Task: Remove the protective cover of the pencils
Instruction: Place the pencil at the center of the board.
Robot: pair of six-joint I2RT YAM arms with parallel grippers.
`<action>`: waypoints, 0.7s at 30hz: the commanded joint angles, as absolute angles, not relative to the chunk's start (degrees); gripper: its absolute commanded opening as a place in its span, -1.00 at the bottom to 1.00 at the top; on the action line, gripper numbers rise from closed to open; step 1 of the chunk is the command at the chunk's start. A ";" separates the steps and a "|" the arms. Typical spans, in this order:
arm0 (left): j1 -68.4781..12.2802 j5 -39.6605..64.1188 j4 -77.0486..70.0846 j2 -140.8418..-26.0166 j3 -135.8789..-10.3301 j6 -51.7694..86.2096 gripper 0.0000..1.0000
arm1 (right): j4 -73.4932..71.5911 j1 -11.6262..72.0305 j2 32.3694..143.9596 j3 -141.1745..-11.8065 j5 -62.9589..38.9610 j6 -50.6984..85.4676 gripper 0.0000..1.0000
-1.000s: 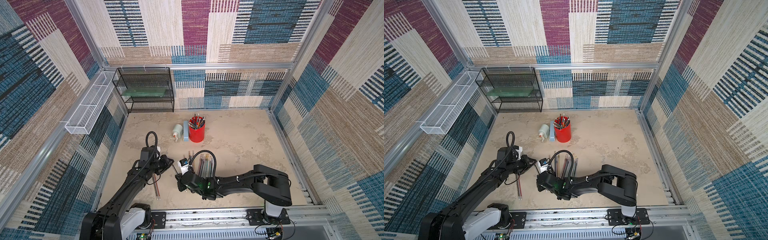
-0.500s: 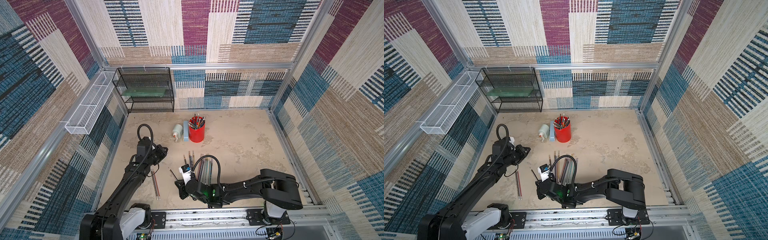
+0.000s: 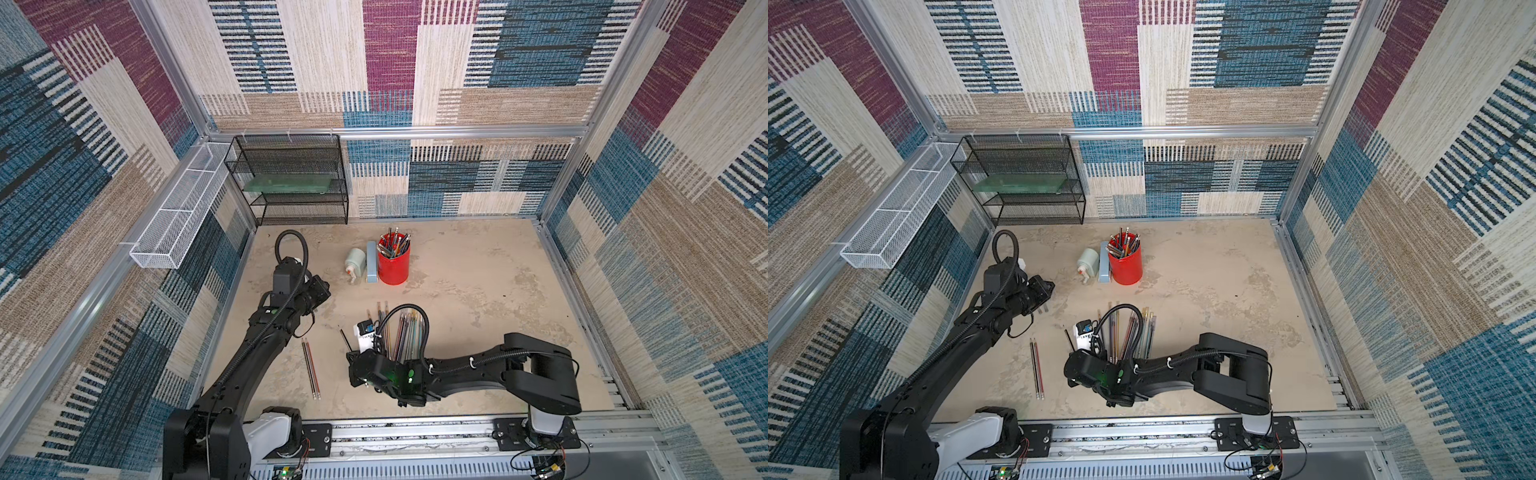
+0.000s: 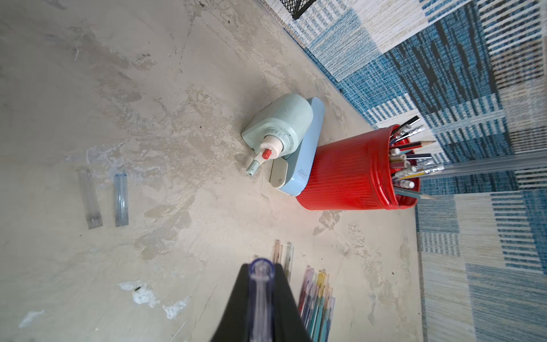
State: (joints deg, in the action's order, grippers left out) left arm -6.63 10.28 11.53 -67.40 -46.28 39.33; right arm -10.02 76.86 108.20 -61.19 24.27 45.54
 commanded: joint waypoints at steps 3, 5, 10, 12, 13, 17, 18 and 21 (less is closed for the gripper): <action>-6.50 3.86 16.29 -71.99 -50.40 28.16 -1.00 | -1.92 74.64 114.10 -67.20 22.47 48.14 -1.00; -6.42 2.55 15.51 -74.34 -50.73 26.70 -1.00 | -0.46 73.51 116.18 -69.61 20.75 48.56 -1.00; -5.89 1.16 14.39 -81.95 -52.62 24.87 -1.00 | 3.02 72.82 120.04 -74.56 20.98 47.99 -1.00; -5.72 0.84 12.88 -84.57 -52.87 24.68 -1.00 | 3.74 72.65 121.07 -75.59 21.18 48.12 -0.97; -5.65 0.82 11.94 -85.87 -53.04 24.59 -1.00 | 4.30 72.69 121.66 -76.11 21.14 48.46 -0.92; -5.02 1.92 12.13 -89.81 -54.93 24.48 -1.00 | 6.49 72.61 123.12 -77.68 21.91 49.24 -0.81; -4.97 2.29 12.22 -90.17 -55.30 24.36 -1.00 | 6.65 72.68 123.41 -77.67 22.49 49.28 -0.78; -4.67 3.23 11.40 -90.64 -55.02 24.34 -1.00 | 7.10 71.92 124.98 -78.17 22.70 49.30 -0.75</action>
State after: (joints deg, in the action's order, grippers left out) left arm -4.99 1.93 12.58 -90.19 -54.65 26.57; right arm 3.62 72.44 123.57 -77.93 22.22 48.58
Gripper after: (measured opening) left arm 0.127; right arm 0.126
